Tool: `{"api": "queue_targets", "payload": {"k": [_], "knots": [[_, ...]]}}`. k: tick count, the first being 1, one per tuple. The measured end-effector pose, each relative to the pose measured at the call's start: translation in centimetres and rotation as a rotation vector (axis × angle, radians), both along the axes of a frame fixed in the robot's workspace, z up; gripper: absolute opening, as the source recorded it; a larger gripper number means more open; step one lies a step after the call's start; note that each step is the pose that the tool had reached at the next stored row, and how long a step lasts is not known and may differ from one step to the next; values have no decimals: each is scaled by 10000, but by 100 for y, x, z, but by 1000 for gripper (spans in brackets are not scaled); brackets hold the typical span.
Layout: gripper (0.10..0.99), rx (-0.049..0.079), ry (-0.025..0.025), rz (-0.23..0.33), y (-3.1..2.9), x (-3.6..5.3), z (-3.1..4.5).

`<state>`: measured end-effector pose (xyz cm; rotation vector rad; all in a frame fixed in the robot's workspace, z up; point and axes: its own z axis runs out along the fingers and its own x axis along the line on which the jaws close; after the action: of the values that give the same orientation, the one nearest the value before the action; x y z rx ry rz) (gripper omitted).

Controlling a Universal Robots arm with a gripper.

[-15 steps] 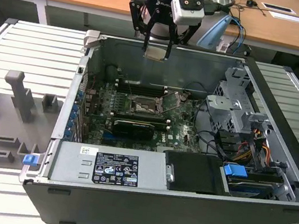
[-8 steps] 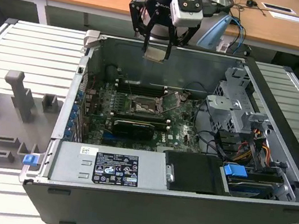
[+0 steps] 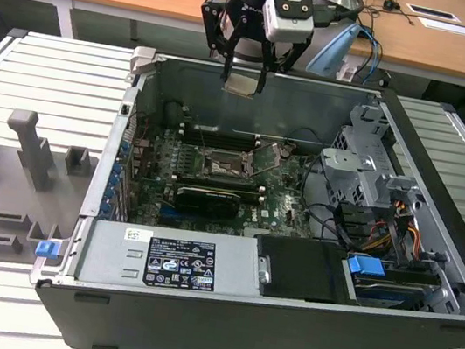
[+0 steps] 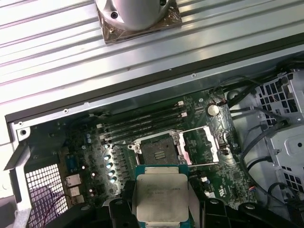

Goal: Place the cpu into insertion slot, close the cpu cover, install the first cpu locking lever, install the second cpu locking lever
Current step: 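Place the cpu into insertion slot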

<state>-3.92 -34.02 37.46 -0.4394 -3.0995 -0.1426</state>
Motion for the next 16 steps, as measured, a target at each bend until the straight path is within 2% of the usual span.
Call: {"api": "queue_targets", "payload": {"k": [16], "knots": [[529,0,0,-972,0,0,-9]]}}
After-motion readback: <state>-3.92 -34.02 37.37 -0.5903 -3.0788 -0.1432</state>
